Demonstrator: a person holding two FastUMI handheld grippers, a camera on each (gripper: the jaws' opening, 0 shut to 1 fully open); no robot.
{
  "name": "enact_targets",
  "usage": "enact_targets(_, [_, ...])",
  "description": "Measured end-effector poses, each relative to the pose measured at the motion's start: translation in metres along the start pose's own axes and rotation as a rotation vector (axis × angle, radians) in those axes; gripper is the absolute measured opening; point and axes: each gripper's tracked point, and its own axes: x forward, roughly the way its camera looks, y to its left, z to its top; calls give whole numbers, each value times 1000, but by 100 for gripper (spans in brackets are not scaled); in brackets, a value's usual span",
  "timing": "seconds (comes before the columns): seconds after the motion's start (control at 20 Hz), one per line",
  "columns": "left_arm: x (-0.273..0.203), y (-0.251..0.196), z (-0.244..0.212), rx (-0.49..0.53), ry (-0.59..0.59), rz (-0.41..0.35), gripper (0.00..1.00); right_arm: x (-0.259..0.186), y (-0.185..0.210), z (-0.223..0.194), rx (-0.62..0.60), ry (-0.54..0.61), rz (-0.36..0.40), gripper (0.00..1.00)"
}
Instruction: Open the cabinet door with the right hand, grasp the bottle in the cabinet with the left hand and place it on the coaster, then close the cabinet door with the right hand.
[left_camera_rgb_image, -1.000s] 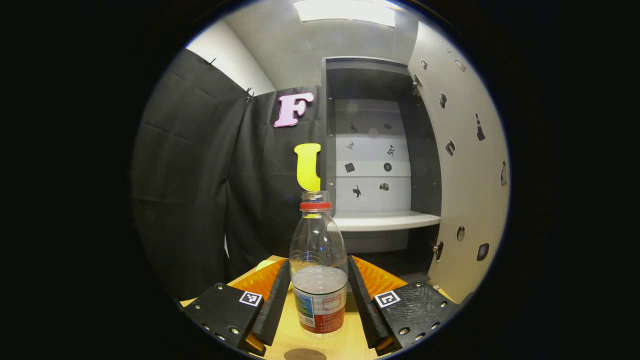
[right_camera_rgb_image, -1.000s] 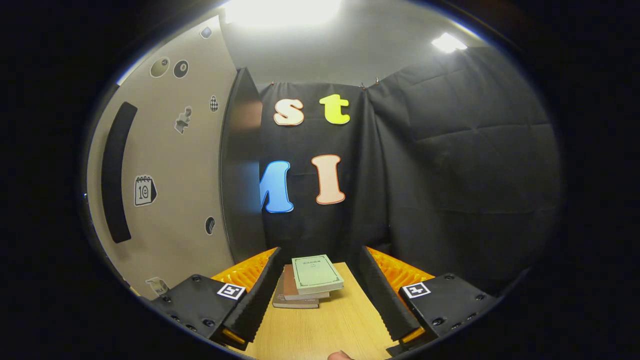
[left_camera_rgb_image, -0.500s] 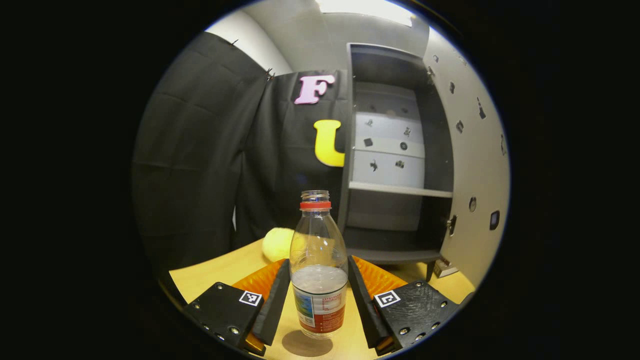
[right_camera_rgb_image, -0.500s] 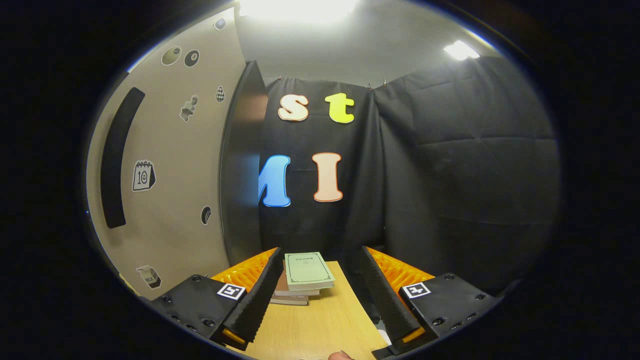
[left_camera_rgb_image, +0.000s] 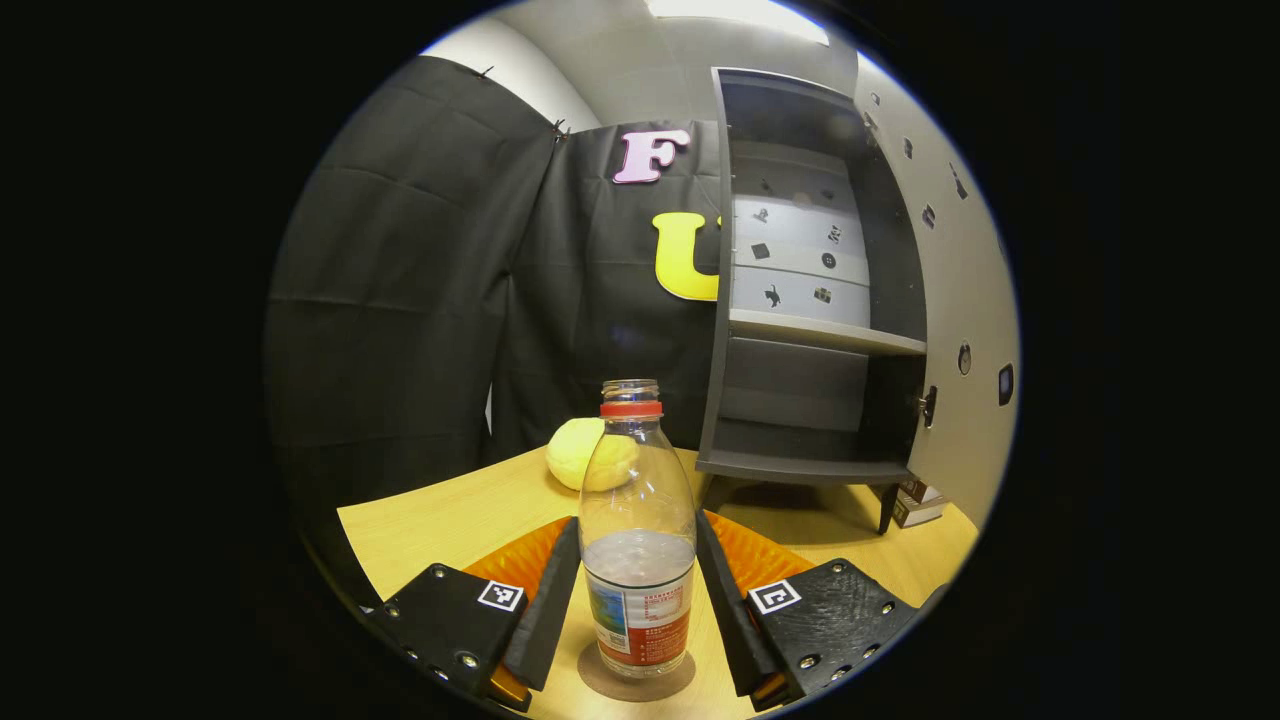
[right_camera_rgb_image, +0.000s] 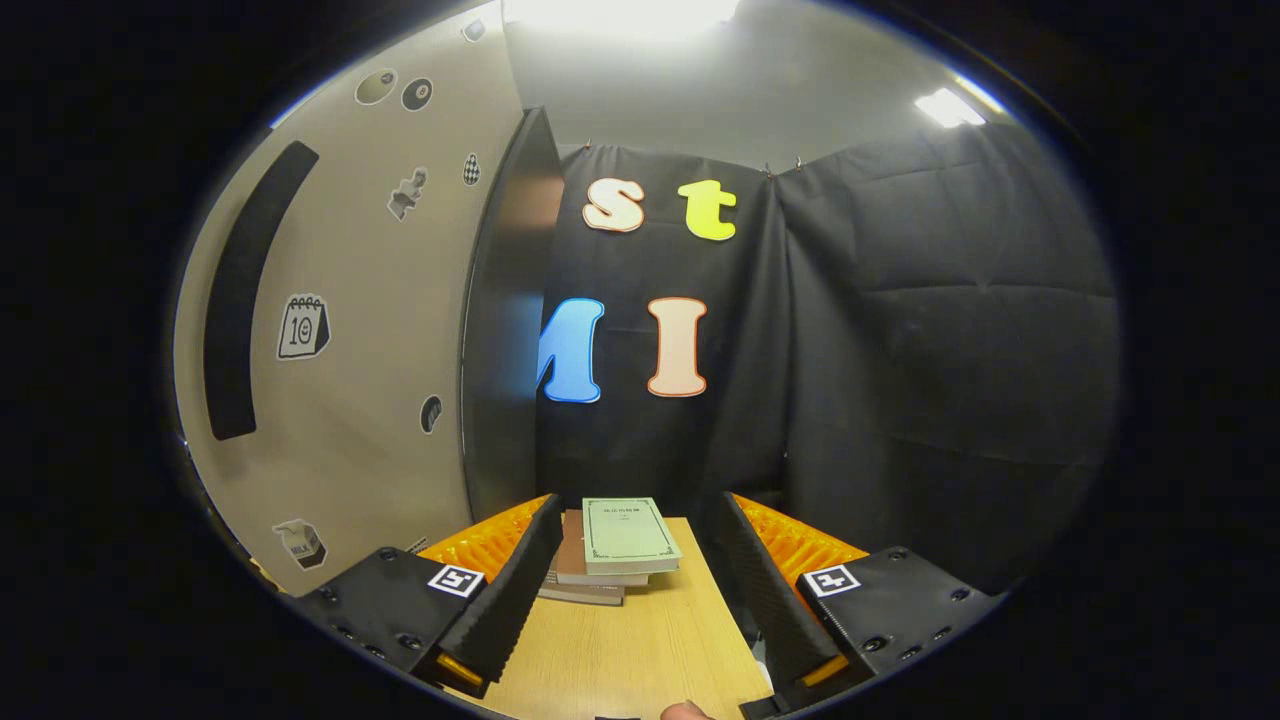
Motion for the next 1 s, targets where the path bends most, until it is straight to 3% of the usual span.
enact_targets(0.5, [-10, -3, -16, 32, 13, 8, 62, 2, 1, 3, 2, 4, -1, 100])
enact_targets(0.65, [-14, -3, -15, 59, 26, 16, 66, 3, 3, 6, 7, -6, 6, 100])
enact_targets(1.0, [-24, -13, 21, 91, -14, -7, 67, 1, 1, 13, 26, -24, 20, 100])
